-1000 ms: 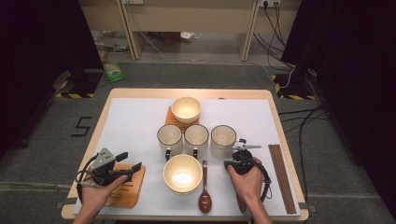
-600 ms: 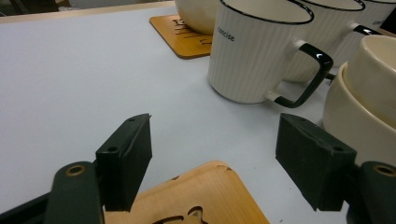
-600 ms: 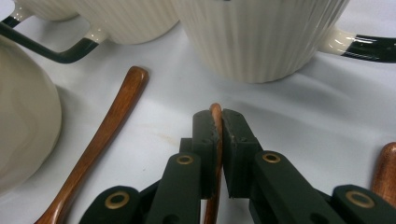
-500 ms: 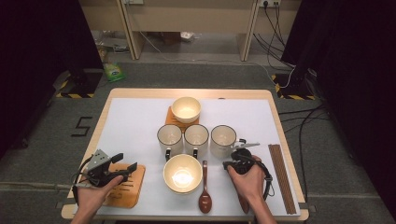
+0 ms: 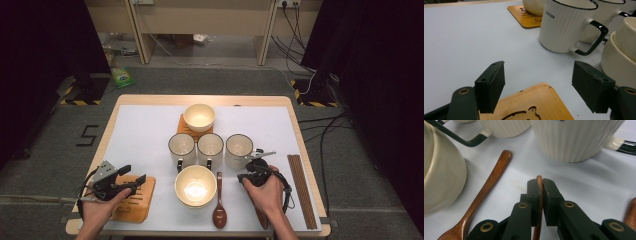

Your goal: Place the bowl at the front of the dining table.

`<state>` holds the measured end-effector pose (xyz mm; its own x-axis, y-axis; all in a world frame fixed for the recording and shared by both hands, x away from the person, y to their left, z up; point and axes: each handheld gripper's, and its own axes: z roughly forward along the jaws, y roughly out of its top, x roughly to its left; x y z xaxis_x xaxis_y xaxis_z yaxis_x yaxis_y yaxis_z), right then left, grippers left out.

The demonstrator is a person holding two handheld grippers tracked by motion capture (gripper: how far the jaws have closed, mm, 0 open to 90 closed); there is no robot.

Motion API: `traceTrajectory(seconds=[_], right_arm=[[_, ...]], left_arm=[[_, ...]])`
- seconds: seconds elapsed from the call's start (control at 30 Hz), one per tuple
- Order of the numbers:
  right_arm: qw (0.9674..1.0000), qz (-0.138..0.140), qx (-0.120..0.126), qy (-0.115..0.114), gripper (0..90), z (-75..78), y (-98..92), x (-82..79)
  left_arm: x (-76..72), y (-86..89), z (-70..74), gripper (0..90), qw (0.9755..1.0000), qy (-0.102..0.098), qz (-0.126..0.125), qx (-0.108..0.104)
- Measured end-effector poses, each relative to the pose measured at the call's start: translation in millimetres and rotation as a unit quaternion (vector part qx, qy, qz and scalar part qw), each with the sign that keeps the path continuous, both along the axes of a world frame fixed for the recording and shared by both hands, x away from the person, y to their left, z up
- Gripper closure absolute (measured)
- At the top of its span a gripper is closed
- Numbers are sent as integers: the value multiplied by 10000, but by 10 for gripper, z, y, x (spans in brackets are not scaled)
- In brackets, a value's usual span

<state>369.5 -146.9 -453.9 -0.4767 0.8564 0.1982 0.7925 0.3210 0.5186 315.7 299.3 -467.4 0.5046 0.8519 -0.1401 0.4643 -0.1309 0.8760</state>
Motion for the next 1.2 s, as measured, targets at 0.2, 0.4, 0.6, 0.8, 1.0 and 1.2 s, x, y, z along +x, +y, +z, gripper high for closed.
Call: traceTrajectory(seconds=[0.2,0.4,0.6,0.8,1.0,1.2], right_arm=[[9998,130,-40,114,844,43,22,-2],[9997,187,-59,151,844,69,40,-4],[9995,234,-101,189,844,92,42,0],[9992,288,-134,224,844,121,46,7],[9989,329,-151,298,844,140,59,15],[9988,357,-165,297,844,168,79,25]], left_arm=[[-1,0,-11,258,10000,11,6,-11],[1,-9,-30,258,10000,49,-4,-4],[0,-4,-35,258,10000,60,0,2],[-1,-6,-38,257,10000,63,3,-2],[-1,-5,-43,258,10000,69,-3,-11],[0,-5,-47,257,10000,75,6,-26]])
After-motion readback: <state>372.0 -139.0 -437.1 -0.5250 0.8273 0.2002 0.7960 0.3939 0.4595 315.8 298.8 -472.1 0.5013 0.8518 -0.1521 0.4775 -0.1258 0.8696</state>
